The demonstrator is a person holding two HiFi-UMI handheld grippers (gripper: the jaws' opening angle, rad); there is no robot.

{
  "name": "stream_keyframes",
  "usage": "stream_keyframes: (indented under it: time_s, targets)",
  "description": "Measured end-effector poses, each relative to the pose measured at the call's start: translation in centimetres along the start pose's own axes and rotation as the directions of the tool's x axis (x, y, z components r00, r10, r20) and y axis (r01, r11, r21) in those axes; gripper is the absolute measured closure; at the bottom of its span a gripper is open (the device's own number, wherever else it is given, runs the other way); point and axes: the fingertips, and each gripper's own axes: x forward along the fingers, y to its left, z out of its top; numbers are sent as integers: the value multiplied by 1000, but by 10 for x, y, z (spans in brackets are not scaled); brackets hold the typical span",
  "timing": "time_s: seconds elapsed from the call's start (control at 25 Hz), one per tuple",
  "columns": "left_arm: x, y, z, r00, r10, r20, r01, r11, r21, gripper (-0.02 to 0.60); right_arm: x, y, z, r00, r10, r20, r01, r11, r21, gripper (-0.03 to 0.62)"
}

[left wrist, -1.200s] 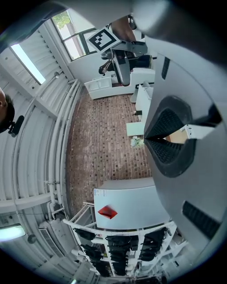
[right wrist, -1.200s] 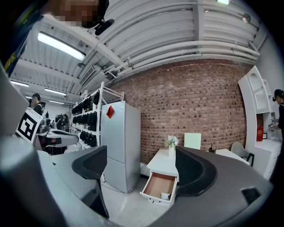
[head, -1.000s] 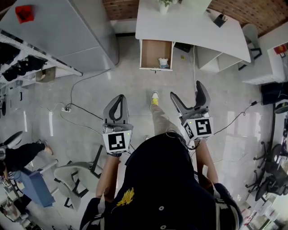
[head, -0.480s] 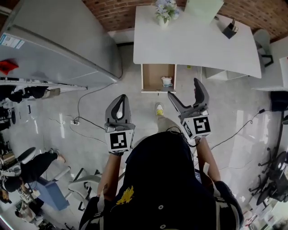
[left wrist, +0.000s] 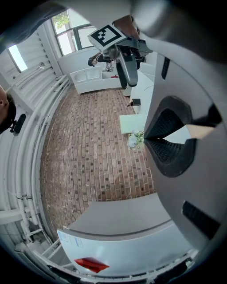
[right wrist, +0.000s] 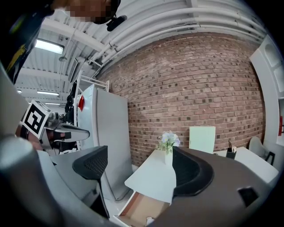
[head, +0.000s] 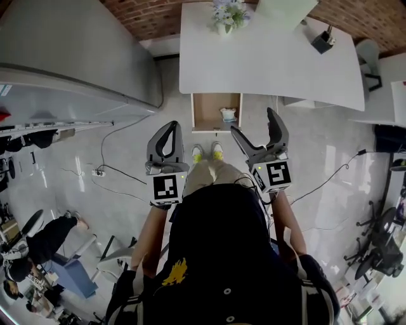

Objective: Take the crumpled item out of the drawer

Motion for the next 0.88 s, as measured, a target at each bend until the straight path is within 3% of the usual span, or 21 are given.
stream_keyframes:
  time_s: [0.28, 0.48, 0.68, 0.88]
  targets:
    - [21, 6, -17, 996, -91, -15, 91, 996, -3, 563, 14, 6, -10, 998, -37, -55, 35, 999, -28, 121]
    - [44, 15, -45, 992, -120, -43, 120, 993, -4, 563, 43, 7, -40, 992, -32, -125, 29, 999, -29, 121]
    - [72, 16, -87, 988, -124, -93, 116, 990, -79, 563, 75, 6, -85, 980, -27, -199, 24, 1000, -15, 123]
    - [106, 10, -135, 983, -128, -130, 114, 987, -112, 563, 114, -4, -159, 951, -13, -308, 11, 1000, -7, 123]
